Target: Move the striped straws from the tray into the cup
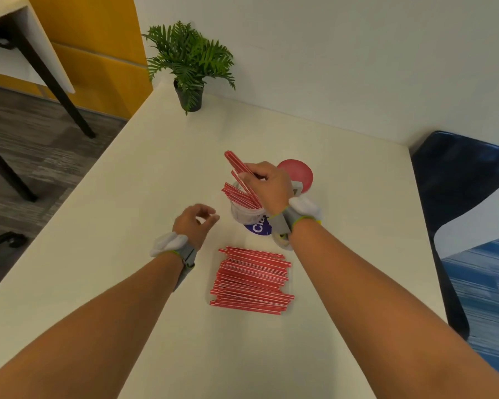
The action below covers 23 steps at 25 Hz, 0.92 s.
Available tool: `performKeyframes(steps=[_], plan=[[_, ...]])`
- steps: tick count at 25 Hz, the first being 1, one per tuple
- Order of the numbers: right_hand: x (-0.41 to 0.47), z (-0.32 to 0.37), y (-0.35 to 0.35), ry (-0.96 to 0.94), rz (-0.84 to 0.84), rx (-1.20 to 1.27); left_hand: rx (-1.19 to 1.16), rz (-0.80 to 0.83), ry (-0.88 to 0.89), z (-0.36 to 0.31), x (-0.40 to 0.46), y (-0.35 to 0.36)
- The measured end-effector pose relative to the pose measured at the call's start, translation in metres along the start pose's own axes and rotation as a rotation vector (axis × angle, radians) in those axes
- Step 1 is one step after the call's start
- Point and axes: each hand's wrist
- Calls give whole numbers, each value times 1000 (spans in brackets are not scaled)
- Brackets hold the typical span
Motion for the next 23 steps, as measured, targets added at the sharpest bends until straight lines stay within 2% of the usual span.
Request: performKeyframes(steps=[4, 9, 14, 18, 23], plan=[[19, -8, 18, 48, 2, -16, 85, 232, -26, 18, -25, 8], [8, -35, 21, 129, 48, -37, 83, 344, -122, 19, -39, 18], [4, -47, 25, 145, 146, -220, 258, 442, 49, 22, -39, 17], [-9, -44, 19, 135, 150, -120, 456, 544, 185, 29, -39, 18], [-39, -39, -1, 50, 116, -53, 446, 511, 193, 26, -44, 17]])
Point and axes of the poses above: each hand's wrist, its own x-axis towards the middle knuckle, its own y-axis out of the palm, z = x × y, and after that the axes turned 9 degrees about -z, right-handed
